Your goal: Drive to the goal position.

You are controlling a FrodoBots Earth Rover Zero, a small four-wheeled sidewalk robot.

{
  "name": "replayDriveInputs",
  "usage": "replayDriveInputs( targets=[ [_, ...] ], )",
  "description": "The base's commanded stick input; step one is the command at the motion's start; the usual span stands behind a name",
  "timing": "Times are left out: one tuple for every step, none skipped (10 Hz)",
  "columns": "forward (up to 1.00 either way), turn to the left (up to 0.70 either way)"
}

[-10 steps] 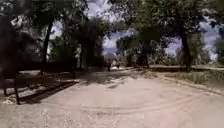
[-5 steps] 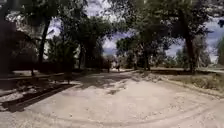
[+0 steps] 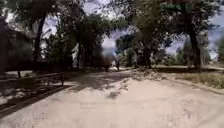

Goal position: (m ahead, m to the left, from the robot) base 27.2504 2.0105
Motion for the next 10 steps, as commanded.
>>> replayDriveInputs(
  targets=[
    [0.85, -0.25],
    [0.85, -0.33],
    [0.85, -0.18],
    [0.85, 0.00],
    [0.85, 0.00],
    [0.85, 0.00],
    [0.85, 0.00],
    [0.85, 0.00],
    [0.85, 0.00],
    [0.85, 0.00]
  ],
)
